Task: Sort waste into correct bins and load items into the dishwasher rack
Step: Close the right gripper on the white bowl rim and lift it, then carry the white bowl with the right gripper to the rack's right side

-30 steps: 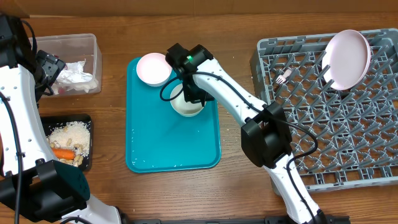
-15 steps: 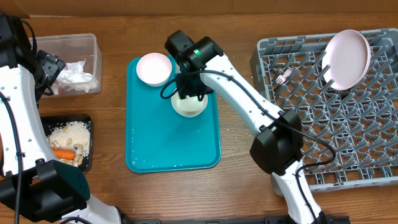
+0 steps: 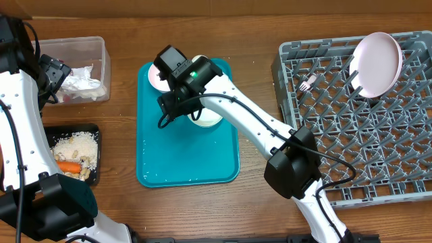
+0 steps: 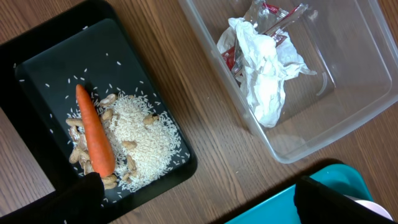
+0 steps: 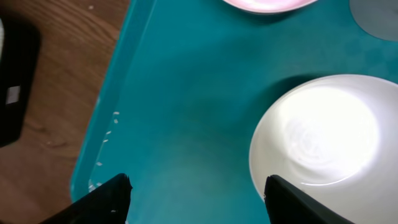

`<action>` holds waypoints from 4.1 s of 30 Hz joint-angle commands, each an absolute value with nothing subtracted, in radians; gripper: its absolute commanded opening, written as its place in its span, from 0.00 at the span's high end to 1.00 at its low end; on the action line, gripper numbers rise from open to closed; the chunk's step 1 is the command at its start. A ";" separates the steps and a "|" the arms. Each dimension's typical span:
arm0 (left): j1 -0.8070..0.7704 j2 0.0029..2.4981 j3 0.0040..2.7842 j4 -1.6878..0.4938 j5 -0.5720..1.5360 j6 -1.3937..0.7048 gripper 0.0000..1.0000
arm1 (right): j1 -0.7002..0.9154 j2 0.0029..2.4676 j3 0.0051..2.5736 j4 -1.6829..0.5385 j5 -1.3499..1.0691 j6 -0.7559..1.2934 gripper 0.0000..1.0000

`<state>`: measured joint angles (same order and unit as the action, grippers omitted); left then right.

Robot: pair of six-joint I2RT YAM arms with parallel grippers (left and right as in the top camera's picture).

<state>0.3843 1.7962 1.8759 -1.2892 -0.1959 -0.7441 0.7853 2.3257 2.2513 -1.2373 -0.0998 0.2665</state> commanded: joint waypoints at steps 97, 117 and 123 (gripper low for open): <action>0.385 1.794 1.881 -1.289 -0.210 -0.733 0.00 | -0.731 1.731 1.834 -1.313 -1.013 -0.055 0.96; 0.385 1.794 1.881 -1.289 -0.210 -0.733 0.00 | -0.728 1.831 1.582 -1.141 -1.158 -0.076 0.96; 0.385 1.794 1.881 -1.289 -0.210 -0.732 0.00 | -0.728 1.831 1.569 -1.181 -1.125 -0.075 0.94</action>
<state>0.3843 1.7962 1.8759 -1.2892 -0.1955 -0.7441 -0.7311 1.8263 1.5753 -1.1675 -1.1175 -0.0563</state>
